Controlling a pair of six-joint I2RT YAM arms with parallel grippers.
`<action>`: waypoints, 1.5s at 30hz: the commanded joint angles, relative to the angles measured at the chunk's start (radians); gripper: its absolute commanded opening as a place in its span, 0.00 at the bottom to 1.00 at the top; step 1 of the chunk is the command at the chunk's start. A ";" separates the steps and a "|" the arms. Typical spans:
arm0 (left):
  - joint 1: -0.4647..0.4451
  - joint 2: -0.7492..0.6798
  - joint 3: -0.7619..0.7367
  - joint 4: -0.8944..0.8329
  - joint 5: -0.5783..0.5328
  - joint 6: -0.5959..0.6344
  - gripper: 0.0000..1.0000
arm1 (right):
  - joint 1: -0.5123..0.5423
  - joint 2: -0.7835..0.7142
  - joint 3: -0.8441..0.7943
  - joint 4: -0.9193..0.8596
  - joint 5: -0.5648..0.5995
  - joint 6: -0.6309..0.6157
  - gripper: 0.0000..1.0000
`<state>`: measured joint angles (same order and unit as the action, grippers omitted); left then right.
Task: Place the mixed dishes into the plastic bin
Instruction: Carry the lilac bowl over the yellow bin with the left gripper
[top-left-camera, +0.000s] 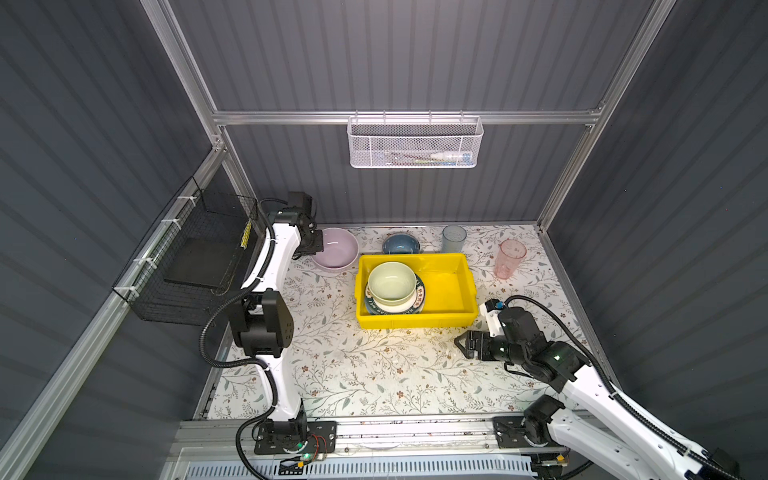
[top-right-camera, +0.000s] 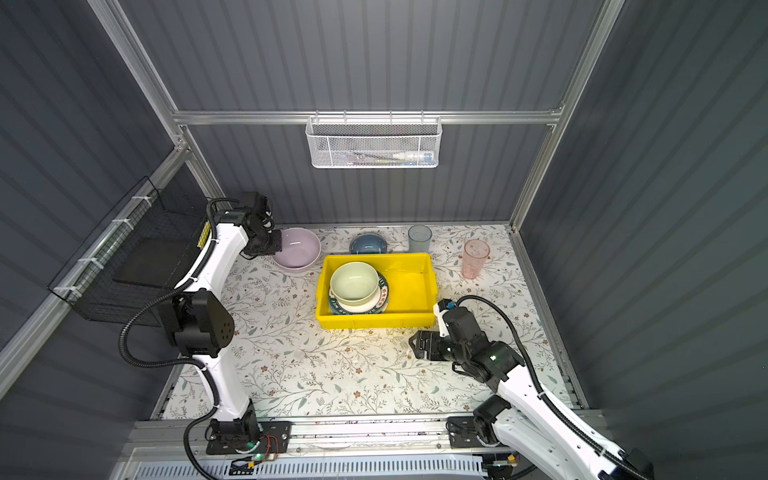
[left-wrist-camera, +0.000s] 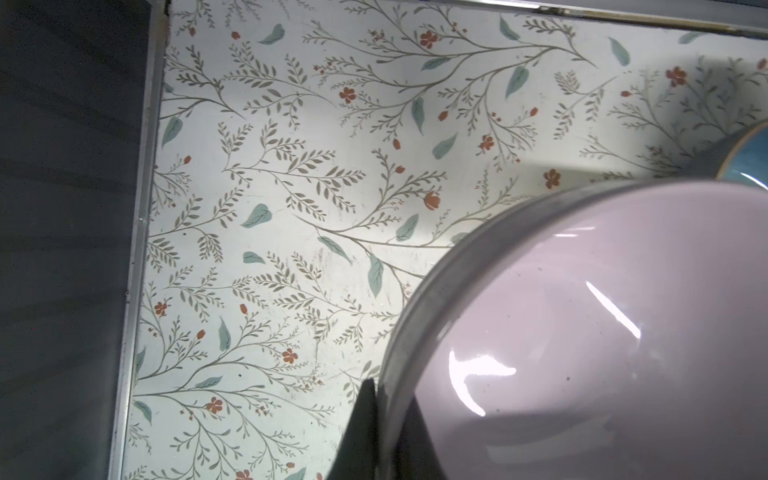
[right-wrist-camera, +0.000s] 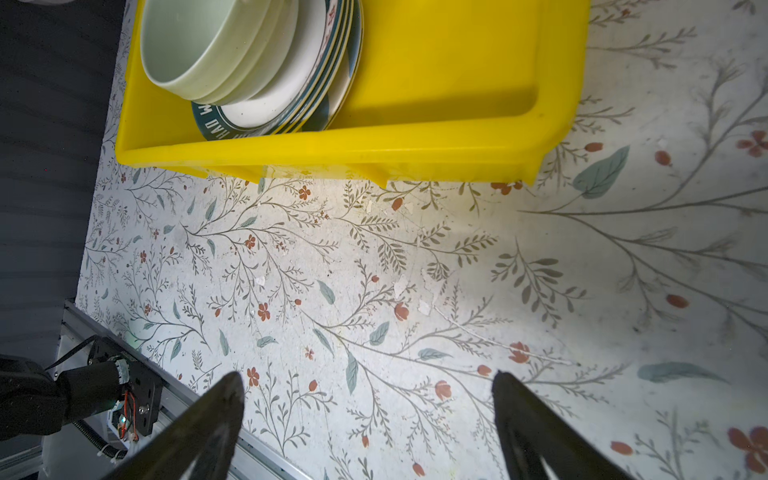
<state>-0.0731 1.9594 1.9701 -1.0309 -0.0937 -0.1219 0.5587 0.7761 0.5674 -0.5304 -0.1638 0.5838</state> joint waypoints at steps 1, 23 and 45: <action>-0.004 -0.086 0.073 -0.049 0.141 0.013 0.00 | 0.005 0.004 0.010 0.009 -0.014 0.009 0.94; -0.242 0.002 0.250 -0.247 0.263 0.028 0.00 | 0.013 0.053 0.012 0.066 -0.029 0.025 0.94; -0.410 0.140 0.318 -0.243 0.083 -0.015 0.00 | 0.019 0.042 -0.019 0.083 -0.023 0.040 0.94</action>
<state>-0.4885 2.1098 2.2704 -1.3037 -0.0181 -0.1112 0.5720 0.8280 0.5606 -0.4564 -0.1875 0.6212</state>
